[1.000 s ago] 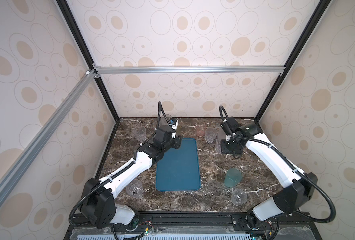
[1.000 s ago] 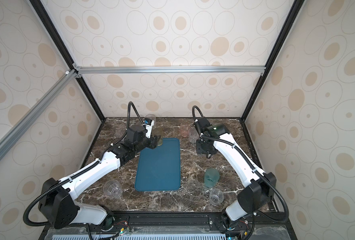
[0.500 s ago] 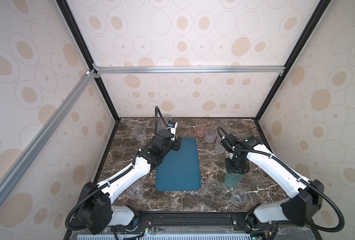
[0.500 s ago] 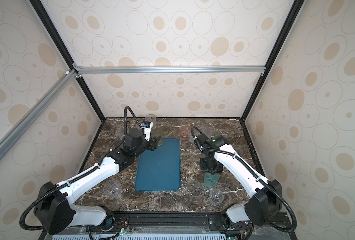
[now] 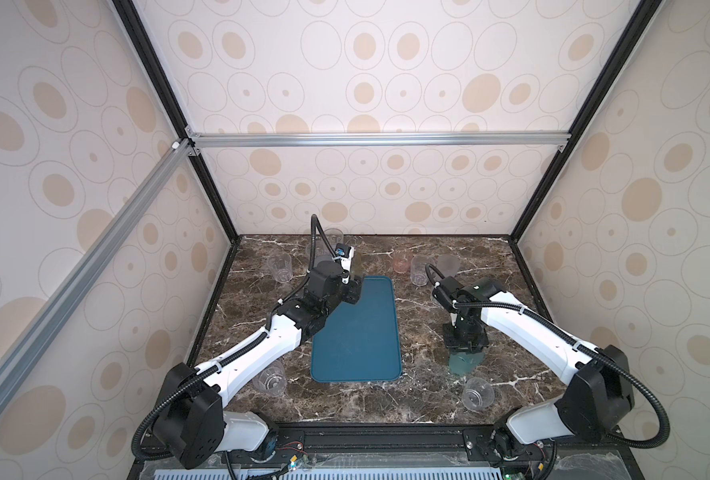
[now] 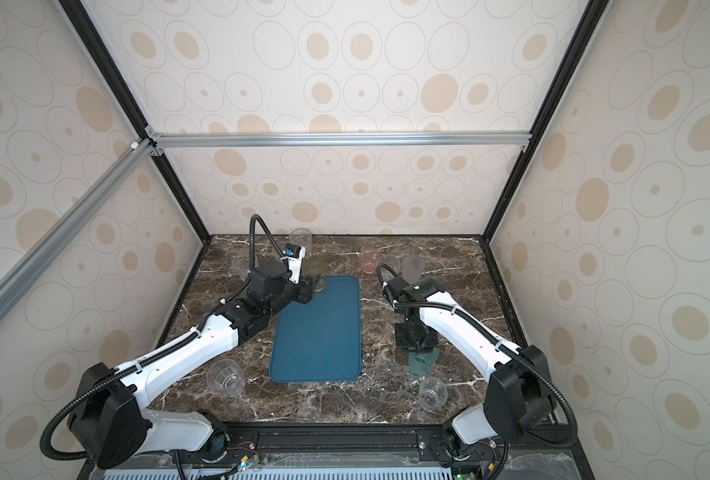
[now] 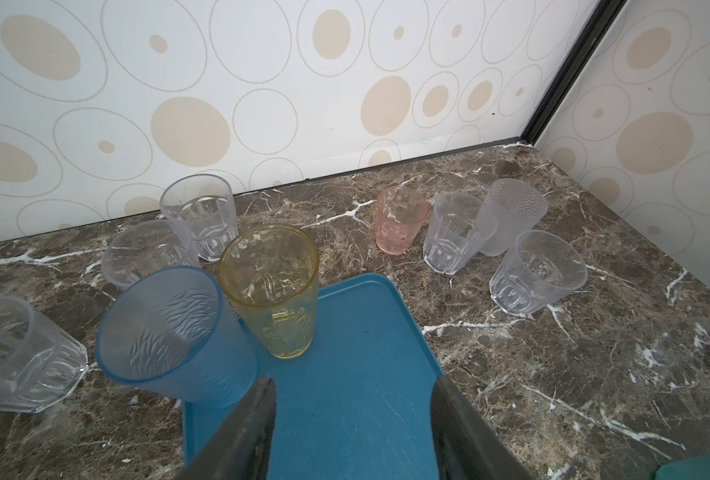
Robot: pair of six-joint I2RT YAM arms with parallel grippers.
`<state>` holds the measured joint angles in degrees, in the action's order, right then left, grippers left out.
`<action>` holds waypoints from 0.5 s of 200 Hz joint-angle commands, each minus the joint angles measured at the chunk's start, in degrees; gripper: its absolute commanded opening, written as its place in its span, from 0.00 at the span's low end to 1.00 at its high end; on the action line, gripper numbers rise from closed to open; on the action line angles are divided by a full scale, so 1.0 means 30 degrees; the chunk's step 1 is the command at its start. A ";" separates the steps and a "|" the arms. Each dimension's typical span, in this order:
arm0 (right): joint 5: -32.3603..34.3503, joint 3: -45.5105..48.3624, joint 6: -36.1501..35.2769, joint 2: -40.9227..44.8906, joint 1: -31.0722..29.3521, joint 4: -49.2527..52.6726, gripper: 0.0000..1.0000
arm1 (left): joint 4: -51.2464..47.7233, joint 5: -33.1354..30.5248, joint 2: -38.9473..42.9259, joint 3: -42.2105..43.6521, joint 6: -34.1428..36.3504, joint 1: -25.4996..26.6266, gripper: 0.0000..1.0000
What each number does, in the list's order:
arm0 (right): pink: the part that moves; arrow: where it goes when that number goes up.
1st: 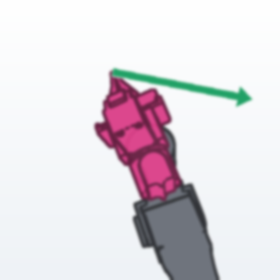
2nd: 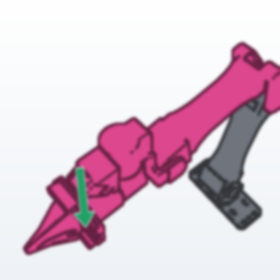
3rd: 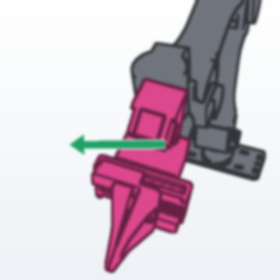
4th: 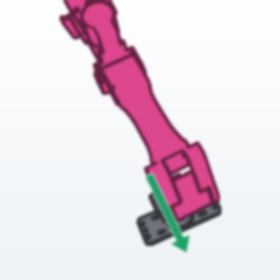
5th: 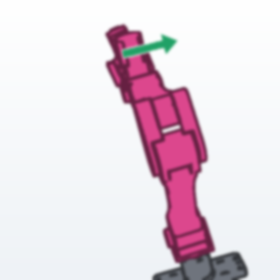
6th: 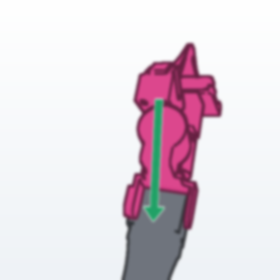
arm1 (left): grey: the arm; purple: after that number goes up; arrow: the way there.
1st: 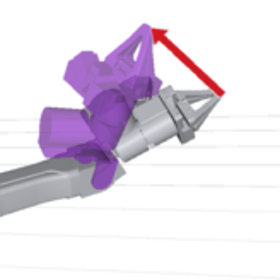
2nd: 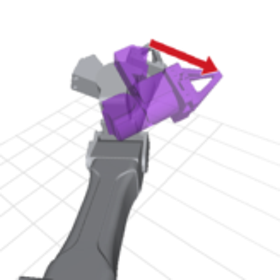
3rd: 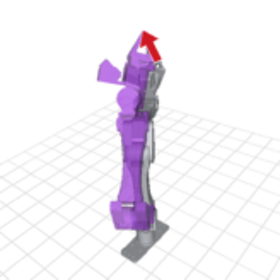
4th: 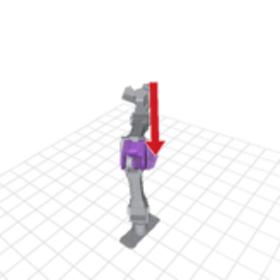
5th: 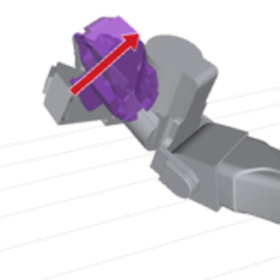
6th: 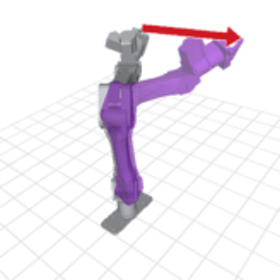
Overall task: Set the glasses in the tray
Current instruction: 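Close the right gripper on the frosted green glass and lift it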
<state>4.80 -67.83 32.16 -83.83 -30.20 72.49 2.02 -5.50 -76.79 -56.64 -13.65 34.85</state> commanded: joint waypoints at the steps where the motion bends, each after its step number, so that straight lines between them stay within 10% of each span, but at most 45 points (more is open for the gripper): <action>1: -0.0017 0.0490 -0.0084 -0.0529 -0.0130 -0.0812 0.32 | 0.0058 -0.0248 0.0083 -0.0045 0.0375 0.0081 0.59; 100: 0.0916 -0.3259 -0.1567 -0.2271 -0.1568 0.0144 0.01 | -0.0371 -0.1202 0.0335 0.0036 0.0745 0.0049 0.59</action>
<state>6.11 -70.78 29.06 -88.51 -32.93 69.95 1.63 -6.31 -76.79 -56.49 -12.99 34.89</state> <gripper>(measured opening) 0.060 0.596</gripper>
